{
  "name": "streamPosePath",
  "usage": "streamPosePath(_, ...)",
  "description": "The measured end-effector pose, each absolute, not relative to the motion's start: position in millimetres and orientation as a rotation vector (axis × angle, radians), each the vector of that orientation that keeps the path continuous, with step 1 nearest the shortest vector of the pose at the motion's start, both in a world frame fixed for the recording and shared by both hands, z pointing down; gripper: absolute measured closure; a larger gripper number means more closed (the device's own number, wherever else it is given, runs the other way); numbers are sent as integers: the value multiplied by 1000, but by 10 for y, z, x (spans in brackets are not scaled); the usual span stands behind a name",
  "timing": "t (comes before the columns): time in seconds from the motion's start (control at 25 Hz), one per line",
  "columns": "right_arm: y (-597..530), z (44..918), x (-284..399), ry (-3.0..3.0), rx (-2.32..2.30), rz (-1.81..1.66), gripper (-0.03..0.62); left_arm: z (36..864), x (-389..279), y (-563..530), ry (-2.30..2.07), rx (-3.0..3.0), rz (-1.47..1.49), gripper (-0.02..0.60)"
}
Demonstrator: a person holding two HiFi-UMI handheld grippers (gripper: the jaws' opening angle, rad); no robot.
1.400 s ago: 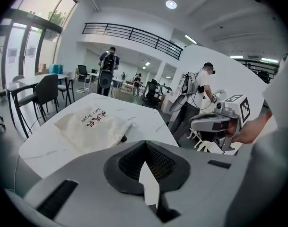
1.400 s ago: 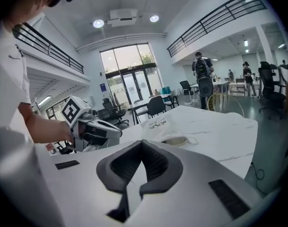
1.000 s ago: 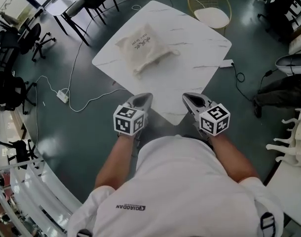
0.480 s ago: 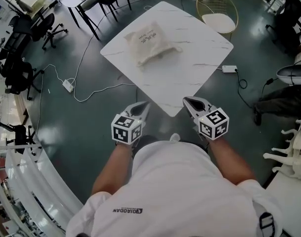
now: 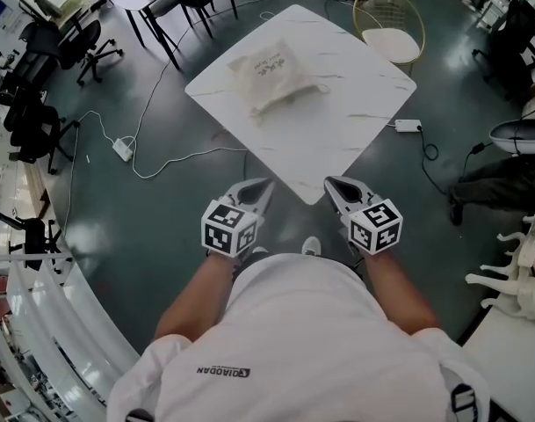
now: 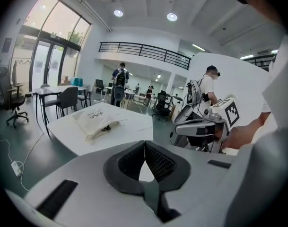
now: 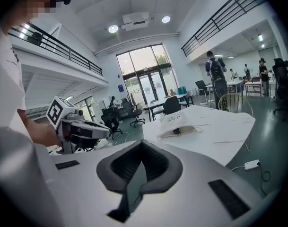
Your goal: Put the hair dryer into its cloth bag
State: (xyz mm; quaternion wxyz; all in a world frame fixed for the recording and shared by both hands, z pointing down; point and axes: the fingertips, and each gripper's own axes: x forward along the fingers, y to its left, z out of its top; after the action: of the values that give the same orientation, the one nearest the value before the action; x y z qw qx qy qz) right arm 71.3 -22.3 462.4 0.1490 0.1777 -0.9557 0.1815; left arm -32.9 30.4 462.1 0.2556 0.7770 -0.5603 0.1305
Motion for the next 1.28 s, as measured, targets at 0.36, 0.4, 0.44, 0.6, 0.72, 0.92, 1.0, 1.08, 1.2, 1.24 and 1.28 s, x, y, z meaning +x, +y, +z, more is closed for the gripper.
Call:
streamPosePath(0.36,-241,4485,776,-2759,564,456,572,4624,-288,260,-1496,2139,348,554)
streamPosePath(0.4,-215,4488,804,-2757,566,457,572,4608,-269,266,-1493,2145,347,554)
streamPosePath(0.44,-193,4497,833,-2754,565,456,572,4592,-251,268,-1493,2150,346,554)
streamPosePath(0.6,-149,4568,944,-2735,557,458,572,4548,-172,254,-1497,2161,332,554)
streamPosePath(0.72,-132,4603,1001,-2731,567,474,572,4532,-141,252,-1502,2166,326,554)
streamPosePath(0.92,-126,4588,1036,-2738,572,482,572,4478,-152,237,-1521,2171,333,554)
streamPosePath(1.0,-137,4578,1035,-2743,574,483,572,4465,-188,233,-1530,2166,335,554)
streamPosePath(1.08,-146,4576,1035,-2746,574,480,572,4467,-197,240,-1531,2162,337,554)
streamPosePath(1.2,-159,4586,1026,-2748,569,487,572,4479,-178,257,-1527,2161,341,554)
streamPosePath(1.24,-165,4592,1019,-2750,567,495,572,4481,-170,260,-1527,2161,342,554)
streamPosePath(1.28,-168,4596,1014,-2751,565,500,572,4483,-161,263,-1526,2162,343,554)
